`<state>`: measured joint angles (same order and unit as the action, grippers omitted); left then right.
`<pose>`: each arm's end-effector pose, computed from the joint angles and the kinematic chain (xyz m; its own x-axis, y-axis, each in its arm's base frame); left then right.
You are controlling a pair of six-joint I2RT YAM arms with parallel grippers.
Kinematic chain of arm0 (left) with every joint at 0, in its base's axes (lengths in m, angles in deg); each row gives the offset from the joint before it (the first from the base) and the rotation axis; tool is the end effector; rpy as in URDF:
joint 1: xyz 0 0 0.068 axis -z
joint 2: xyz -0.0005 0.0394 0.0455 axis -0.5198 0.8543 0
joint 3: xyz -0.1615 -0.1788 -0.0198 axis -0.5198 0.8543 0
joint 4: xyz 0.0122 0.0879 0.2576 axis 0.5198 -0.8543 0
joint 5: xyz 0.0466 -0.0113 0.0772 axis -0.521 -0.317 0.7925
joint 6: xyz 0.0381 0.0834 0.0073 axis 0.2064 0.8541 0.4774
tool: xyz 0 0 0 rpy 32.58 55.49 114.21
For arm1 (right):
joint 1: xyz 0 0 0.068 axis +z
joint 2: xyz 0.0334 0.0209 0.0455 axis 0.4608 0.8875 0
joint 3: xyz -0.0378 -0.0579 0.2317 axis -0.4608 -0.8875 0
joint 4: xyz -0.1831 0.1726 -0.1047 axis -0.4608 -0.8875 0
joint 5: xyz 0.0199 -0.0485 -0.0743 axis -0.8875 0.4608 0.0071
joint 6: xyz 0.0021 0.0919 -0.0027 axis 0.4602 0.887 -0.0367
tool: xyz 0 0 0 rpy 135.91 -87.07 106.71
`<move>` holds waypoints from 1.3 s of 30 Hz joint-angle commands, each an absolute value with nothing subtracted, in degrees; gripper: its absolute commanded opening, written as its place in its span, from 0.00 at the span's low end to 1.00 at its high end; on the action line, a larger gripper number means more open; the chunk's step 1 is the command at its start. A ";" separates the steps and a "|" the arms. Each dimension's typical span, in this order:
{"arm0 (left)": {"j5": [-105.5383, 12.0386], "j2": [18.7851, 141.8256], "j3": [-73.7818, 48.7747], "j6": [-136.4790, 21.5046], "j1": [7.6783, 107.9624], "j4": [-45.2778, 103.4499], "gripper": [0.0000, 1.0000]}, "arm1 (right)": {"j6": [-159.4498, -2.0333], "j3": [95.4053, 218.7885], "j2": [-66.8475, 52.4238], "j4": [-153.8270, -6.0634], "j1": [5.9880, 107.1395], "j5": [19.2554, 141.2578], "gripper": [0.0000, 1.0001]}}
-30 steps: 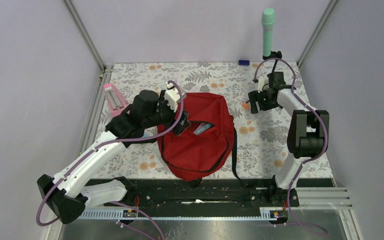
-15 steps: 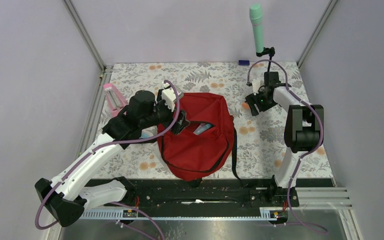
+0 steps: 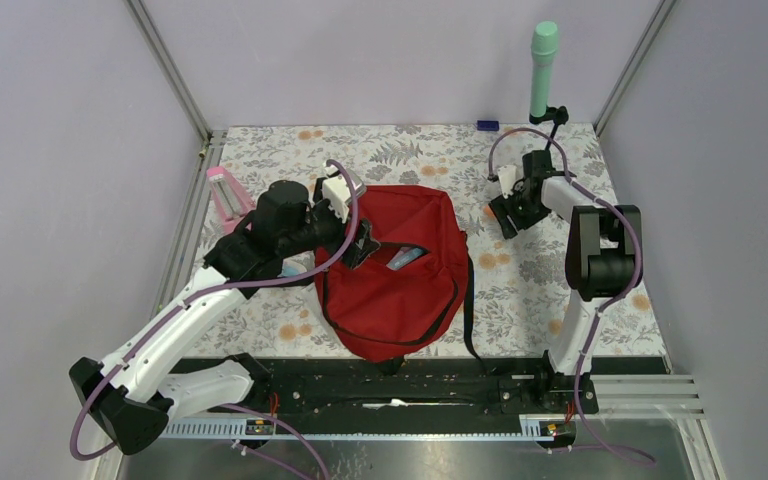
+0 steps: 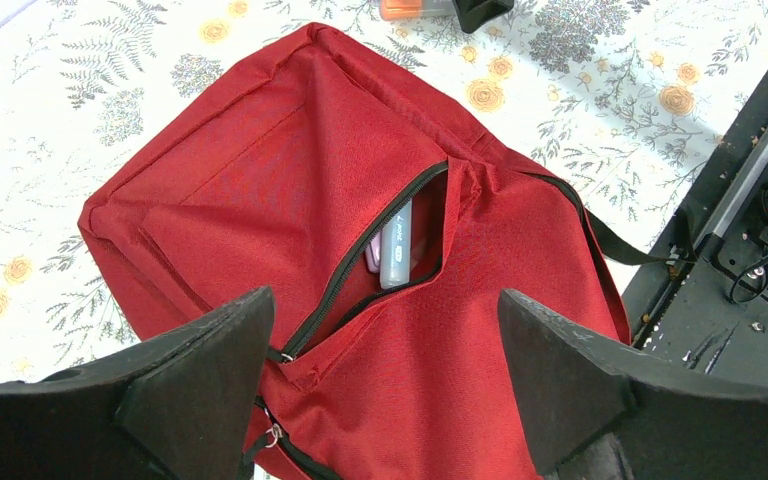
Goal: Pack the student bag
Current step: Pick up the stationery from the center of the board.
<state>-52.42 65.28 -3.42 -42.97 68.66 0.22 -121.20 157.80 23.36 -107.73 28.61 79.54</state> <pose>0.2264 -0.1977 0.3241 -0.2845 0.2797 -0.9170 0.7791 0.6248 -0.0512 0.4185 0.0207 0.0899 -0.6993 -0.5626 -0.4411 -0.5670 0.8122 -0.1371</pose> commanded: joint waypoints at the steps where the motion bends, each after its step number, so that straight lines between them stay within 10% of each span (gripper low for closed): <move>1: -54.13 63.43 -2.91 -43.27 68.10 3.87 0.87 | -123.14 159.51 23.96 -108.91 29.14 80.23 0.68; 7: -53.99 63.29 -2.54 -43.10 68.00 4.04 0.87 | -123.99 161.05 25.36 -111.04 30.32 81.11 0.58; 21: -54.45 62.53 -2.02 -43.43 67.80 4.66 0.87 | -127.35 160.30 26.02 -114.95 34.96 84.91 0.00; 39: -45.50 70.06 -3.27 -42.33 67.49 0.01 0.93 | -95.77 151.81 0.03 -115.80 39.31 72.43 0.00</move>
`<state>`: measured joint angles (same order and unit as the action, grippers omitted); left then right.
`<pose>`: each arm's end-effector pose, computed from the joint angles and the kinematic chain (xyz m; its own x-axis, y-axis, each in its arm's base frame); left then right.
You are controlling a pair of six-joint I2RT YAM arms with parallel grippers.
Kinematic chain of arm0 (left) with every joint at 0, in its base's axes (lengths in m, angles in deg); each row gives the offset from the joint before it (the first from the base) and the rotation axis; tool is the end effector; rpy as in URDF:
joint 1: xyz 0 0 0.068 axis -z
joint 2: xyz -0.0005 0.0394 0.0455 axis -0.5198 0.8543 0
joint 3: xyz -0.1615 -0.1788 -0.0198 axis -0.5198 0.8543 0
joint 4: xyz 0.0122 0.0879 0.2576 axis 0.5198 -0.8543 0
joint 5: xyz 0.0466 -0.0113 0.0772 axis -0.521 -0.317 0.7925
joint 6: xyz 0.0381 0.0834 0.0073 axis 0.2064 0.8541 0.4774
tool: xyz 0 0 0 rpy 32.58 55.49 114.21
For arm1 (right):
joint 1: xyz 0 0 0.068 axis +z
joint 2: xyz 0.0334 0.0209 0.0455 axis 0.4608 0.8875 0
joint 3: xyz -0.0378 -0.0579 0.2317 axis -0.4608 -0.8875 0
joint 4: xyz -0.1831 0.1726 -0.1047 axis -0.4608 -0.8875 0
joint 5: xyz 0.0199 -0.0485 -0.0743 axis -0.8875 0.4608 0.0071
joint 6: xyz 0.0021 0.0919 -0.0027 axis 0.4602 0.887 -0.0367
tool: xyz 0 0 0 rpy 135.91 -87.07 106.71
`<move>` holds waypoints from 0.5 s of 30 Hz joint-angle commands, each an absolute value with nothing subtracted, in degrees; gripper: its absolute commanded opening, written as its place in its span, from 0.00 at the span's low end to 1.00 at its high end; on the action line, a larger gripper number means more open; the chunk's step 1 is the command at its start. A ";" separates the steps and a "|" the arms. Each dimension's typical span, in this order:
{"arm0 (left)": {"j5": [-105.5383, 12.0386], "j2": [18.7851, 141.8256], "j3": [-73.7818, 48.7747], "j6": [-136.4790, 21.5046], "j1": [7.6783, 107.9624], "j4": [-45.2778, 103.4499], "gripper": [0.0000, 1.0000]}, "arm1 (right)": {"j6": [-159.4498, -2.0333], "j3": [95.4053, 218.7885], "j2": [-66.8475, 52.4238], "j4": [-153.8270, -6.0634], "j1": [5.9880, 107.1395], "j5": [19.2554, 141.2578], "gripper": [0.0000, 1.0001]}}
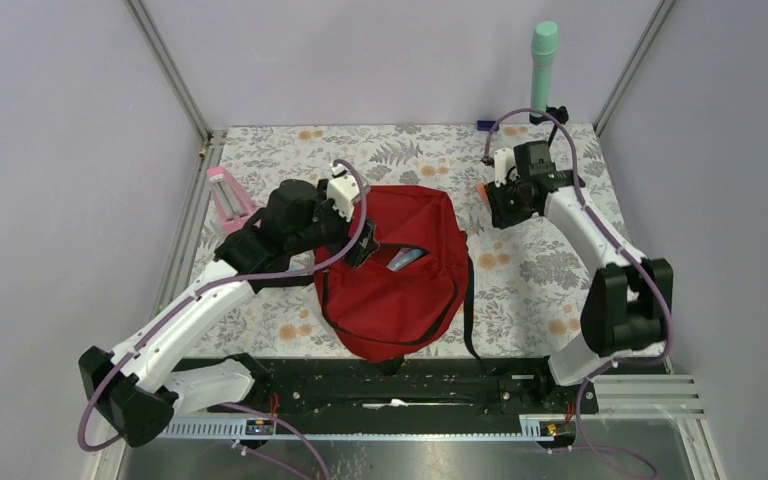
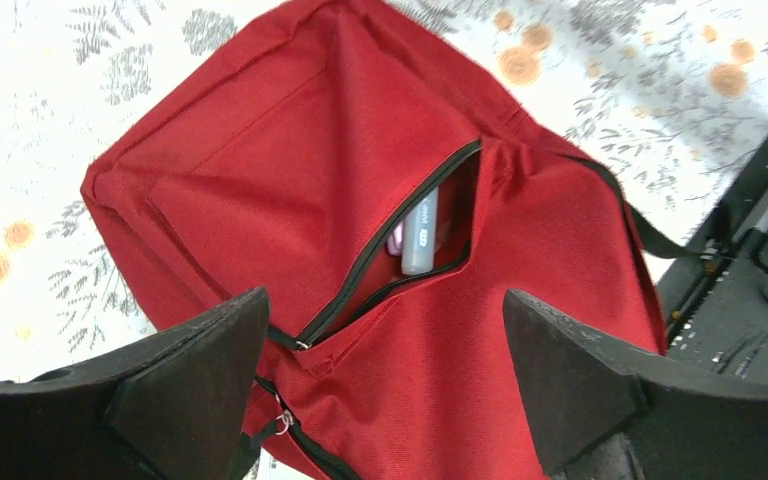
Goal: Pack the student bag
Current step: Pick up the stationery from the center of the board, then place the stationery in the student bag.
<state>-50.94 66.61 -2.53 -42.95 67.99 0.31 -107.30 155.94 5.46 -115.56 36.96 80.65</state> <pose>0.2342 -0.1965 0.3114 -0.3154 0.2977 -0.9011 0.7556 0.6532 -0.0487 0.3788 0.0742 0.1882 -0.6856 -0.4548 -0.5684 -0.4953 0.8636 -0.0937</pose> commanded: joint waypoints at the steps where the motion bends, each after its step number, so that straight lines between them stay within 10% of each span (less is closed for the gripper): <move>1: -44.10 71.55 -3.37 -42.31 67.45 -0.49 0.93 | -93.99 150.02 -1.73 -114.89 40.18 71.40 0.00; 15: -39.02 85.56 -6.96 -43.77 67.00 -3.78 0.94 | -75.16 131.95 -25.66 -106.95 50.80 54.58 0.00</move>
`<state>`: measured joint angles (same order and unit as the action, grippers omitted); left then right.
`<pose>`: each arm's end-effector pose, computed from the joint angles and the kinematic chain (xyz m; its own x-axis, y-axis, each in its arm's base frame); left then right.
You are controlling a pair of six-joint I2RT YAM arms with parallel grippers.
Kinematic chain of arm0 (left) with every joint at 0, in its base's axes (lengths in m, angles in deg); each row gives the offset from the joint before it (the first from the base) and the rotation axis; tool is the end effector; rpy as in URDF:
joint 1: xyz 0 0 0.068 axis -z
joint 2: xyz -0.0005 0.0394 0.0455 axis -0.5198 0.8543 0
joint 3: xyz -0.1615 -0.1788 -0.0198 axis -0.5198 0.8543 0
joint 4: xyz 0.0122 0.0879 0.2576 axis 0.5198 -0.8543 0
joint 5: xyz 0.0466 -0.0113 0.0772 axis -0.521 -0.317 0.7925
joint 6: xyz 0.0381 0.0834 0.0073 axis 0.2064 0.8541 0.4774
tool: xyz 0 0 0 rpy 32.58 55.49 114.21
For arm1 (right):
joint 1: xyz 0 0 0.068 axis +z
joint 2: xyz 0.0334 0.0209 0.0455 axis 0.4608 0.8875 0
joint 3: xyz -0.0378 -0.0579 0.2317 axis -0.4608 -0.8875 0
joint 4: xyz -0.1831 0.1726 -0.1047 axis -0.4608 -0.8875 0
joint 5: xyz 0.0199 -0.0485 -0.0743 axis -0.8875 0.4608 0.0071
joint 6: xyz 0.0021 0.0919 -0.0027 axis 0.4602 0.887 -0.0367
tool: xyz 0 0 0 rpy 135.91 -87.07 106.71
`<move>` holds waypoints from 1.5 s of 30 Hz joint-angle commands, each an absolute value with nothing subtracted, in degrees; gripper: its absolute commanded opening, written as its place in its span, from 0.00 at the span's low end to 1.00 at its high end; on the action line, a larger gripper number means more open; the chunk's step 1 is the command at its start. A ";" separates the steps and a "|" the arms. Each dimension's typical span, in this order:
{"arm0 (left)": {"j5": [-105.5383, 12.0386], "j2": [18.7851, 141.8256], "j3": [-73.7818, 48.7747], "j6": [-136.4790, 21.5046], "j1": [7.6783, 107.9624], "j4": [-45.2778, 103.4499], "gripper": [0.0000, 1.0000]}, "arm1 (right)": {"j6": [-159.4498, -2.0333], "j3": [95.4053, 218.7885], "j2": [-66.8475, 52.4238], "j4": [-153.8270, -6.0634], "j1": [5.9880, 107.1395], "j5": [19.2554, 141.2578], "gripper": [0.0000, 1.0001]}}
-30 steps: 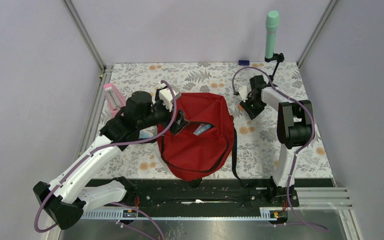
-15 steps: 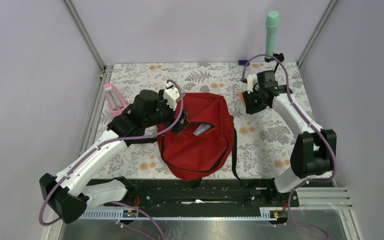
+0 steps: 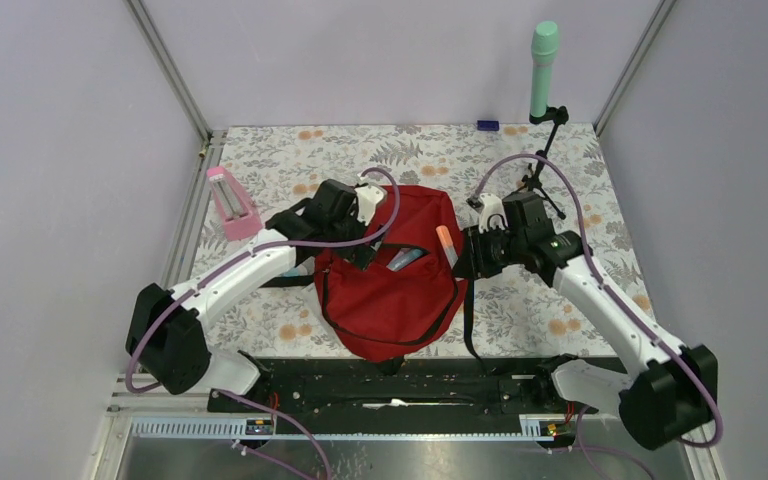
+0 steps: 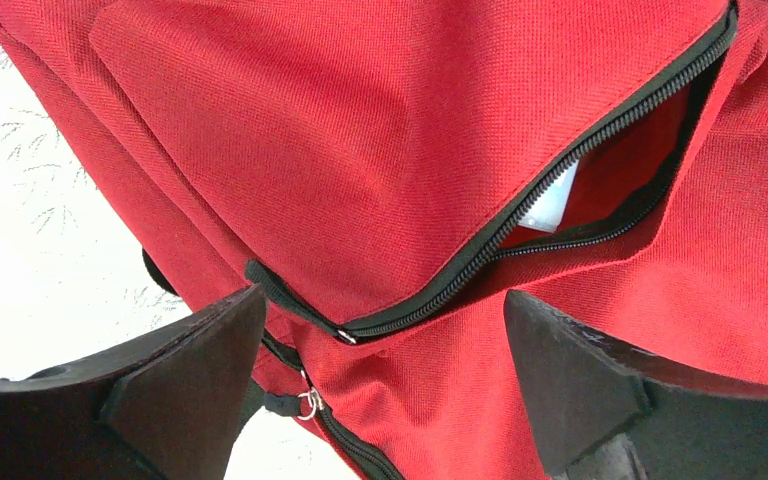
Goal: Pack the student bag
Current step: Place the stationery in the student bag.
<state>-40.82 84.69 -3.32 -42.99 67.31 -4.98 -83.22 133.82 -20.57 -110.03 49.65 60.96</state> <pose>0.2774 -0.2055 0.2071 -0.5767 0.4817 -0.6598 0.6390 0.7692 0.0030 0.2619 0.1475 0.2116 -0.7121 -0.2180 -0.6674 -0.5759 0.7251 0.3776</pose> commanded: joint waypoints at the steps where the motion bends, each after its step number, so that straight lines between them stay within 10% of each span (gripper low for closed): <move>1: -39.27 86.11 -7.25 -43.92 66.96 -3.80 0.94 | -73.42 131.44 -26.64 -107.04 51.29 53.74 0.00; 12: -44.83 93.81 -12.27 -45.73 67.09 -6.07 0.72 | -59.98 131.29 -27.24 -108.72 57.22 50.79 0.00; 23: -46.43 89.62 -11.33 -45.73 67.18 -5.53 0.03 | -52.50 135.92 -19.75 -110.04 60.93 53.22 0.00; 45: -51.05 81.86 -7.45 -49.75 68.58 -1.67 0.00 | -37.90 148.31 -0.23 -103.83 67.28 62.73 0.00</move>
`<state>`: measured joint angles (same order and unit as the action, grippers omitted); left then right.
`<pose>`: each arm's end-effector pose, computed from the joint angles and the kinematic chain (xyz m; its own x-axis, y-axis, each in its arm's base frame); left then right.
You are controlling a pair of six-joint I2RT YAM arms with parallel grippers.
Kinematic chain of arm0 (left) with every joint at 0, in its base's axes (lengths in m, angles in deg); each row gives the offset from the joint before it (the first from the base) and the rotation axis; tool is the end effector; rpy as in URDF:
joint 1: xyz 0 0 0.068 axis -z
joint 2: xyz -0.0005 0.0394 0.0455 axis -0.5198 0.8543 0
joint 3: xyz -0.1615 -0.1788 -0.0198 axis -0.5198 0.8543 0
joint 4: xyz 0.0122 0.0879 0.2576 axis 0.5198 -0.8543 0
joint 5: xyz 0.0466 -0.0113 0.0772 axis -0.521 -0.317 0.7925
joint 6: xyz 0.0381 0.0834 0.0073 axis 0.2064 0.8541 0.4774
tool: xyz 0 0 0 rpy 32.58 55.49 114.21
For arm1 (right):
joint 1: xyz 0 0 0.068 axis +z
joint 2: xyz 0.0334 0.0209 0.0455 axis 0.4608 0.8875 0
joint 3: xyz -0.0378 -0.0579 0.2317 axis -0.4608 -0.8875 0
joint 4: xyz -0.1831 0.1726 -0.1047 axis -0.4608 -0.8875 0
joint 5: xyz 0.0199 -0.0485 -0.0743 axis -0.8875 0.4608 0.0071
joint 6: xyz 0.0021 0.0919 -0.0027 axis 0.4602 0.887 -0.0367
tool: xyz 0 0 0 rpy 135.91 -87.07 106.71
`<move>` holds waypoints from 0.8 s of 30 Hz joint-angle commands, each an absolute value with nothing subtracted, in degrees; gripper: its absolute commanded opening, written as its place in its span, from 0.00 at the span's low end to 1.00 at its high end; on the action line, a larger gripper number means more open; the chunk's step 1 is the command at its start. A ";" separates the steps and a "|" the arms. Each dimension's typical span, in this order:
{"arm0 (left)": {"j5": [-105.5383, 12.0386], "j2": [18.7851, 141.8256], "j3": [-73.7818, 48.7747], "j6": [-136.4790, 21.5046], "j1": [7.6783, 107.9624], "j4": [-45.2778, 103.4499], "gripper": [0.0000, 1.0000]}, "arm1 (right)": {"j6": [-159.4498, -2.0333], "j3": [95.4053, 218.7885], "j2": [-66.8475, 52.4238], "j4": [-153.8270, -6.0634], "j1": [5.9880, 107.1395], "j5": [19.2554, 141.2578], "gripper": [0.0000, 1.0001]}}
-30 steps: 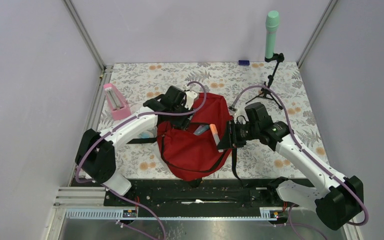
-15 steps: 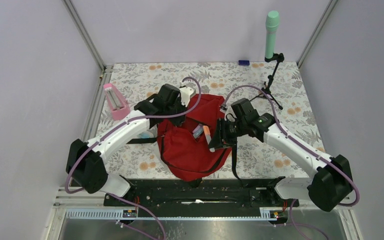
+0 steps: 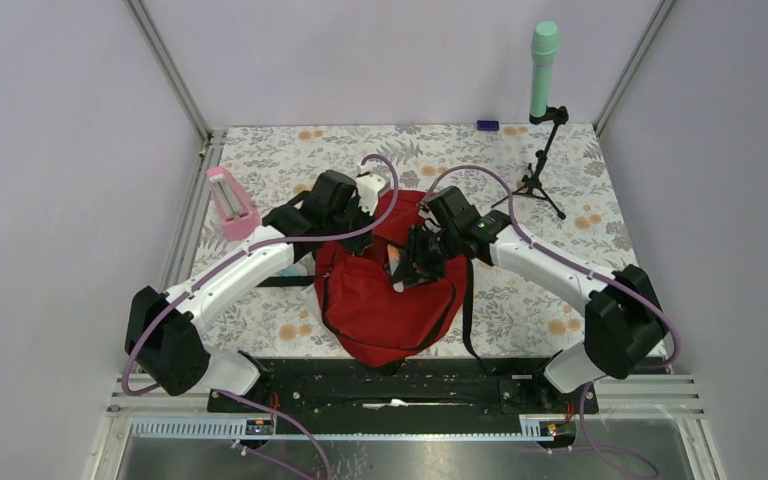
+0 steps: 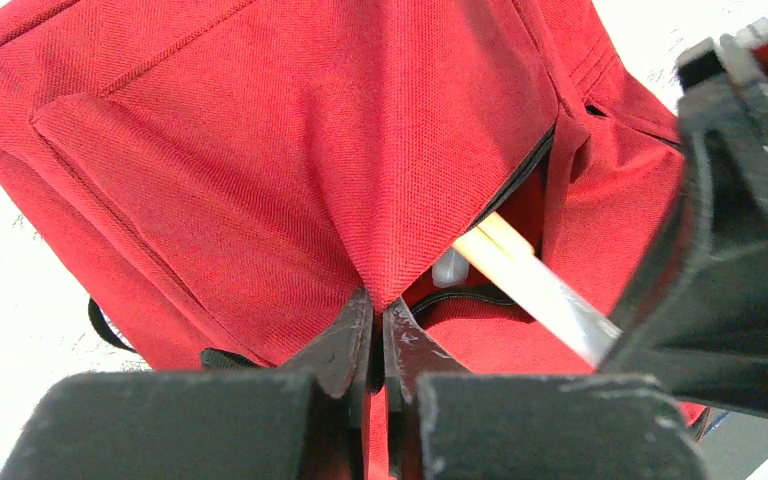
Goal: Pack the student bag
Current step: Place the stationery in the student bag.
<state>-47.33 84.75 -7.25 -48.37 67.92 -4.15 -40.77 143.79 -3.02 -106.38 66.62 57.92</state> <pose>0.2772 -0.2216 0.2344 -0.5870 0.3831 -0.7133 0.6532 0.7446 -0.1376 0.2486 0.2560 0.1882 -0.9868 0.0101 -0.1615 -0.1127 0.6734 0.7306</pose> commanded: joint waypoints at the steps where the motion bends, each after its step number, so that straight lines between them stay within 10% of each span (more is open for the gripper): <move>1: -51.13 81.74 -7.48 -49.77 68.54 -1.63 0.00 | -37.43 148.61 0.29 -102.93 67.32 64.15 0.00; 19: -51.02 81.36 -6.95 -50.44 68.58 0.00 0.00 | -34.79 147.48 7.00 -74.09 76.19 111.16 0.00; 24: -48.76 81.07 -6.72 -49.65 68.56 -0.57 0.00 | -37.87 149.04 9.08 -73.71 79.42 116.74 0.15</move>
<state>-47.22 84.23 -6.48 -49.02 67.96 -1.60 -34.76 146.19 8.37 -81.55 77.89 105.31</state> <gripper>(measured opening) 0.013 0.348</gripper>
